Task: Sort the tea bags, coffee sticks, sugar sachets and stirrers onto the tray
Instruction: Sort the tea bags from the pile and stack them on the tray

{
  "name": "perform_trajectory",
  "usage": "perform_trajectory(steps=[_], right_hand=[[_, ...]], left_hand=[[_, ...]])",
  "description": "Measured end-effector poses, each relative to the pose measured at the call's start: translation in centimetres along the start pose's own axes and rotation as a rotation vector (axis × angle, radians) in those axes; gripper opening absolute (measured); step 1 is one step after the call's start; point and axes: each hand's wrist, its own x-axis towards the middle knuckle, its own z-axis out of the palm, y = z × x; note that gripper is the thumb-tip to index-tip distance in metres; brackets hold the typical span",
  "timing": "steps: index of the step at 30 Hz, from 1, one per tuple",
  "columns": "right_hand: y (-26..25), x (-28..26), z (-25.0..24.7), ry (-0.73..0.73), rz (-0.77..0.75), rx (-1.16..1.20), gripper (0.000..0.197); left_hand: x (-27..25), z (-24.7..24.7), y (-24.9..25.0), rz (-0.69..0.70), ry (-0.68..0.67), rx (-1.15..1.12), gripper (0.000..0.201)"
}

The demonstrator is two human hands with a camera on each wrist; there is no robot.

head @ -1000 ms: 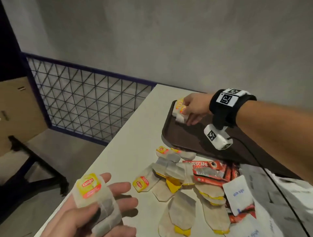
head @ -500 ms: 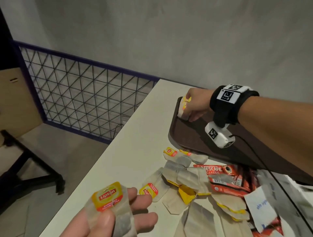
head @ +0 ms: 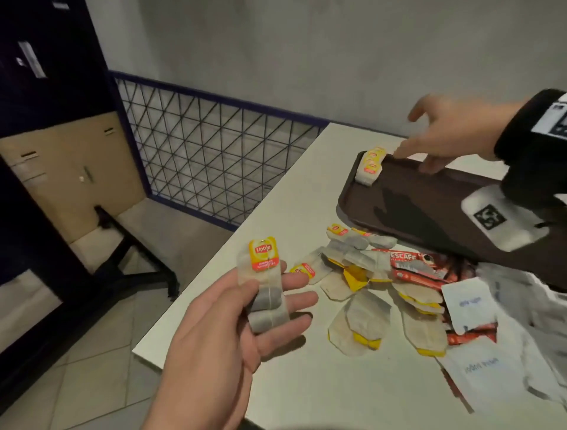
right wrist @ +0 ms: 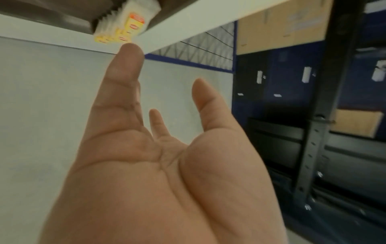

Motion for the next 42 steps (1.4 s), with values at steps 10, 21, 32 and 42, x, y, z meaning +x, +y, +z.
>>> perform_trajectory(steps=[10, 21, 32, 42], right_hand=[[6.0, -24.6, 2.0, -0.412, -0.078, 0.796, 0.042], [13.4, -31.3, 8.7, 0.005, 0.024, 1.191, 0.023], [16.4, -31.8, 10.3, 0.102, 0.124, 1.657, 0.018], [16.4, -33.4, 10.4, 0.006, -0.103, 1.559, 0.013]], left_hand=[[-6.0, 6.3, -2.8, -0.126, -0.234, 0.192, 0.041], [-9.2, 12.0, -7.8, -0.327, -0.498, 0.390, 0.025], [-9.3, 12.5, -8.0, -0.293, -0.438, 0.393, 0.020], [-9.1, 12.5, -8.7, -0.232, -0.385, 0.434, 0.023]])
